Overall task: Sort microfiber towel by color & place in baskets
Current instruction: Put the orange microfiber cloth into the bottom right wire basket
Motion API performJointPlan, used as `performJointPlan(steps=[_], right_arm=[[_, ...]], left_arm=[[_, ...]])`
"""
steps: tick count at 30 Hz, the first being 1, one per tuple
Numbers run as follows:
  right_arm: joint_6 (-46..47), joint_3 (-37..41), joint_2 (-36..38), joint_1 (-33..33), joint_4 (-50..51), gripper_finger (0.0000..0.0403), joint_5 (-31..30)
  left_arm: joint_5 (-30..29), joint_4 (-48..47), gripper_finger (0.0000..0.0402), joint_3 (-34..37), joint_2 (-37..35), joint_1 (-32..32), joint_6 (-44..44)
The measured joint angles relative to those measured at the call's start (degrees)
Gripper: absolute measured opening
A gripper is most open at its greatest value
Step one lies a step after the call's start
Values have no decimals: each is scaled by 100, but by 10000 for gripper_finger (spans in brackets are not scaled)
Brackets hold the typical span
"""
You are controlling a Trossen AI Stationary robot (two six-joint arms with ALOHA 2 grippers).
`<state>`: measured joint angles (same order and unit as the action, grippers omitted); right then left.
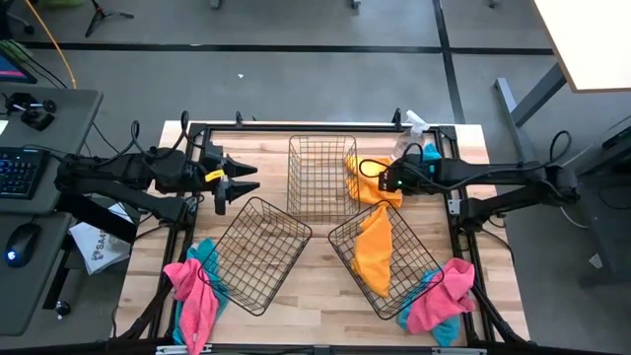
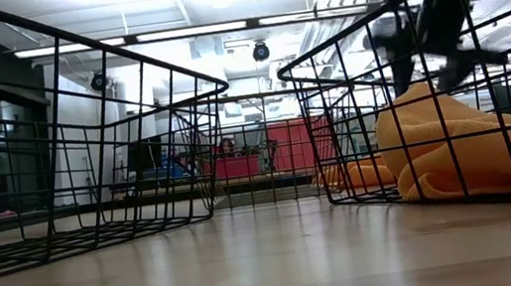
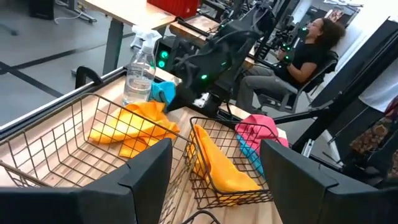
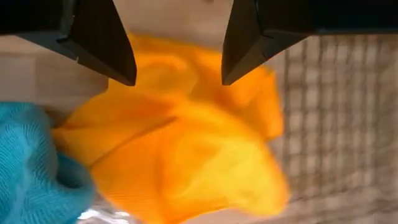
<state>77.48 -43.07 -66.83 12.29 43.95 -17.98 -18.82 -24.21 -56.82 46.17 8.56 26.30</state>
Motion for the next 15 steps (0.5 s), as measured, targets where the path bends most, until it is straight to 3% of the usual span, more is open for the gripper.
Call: performJointPlan(steps=[6,15], right_arm=[[479,420,-441,460,-388,218,54],[473,452,-1438,505,-1135,200,75]], left_arm=[[-6,2,229,0,0,0,44],[-5,5,229,0,0,0,50]])
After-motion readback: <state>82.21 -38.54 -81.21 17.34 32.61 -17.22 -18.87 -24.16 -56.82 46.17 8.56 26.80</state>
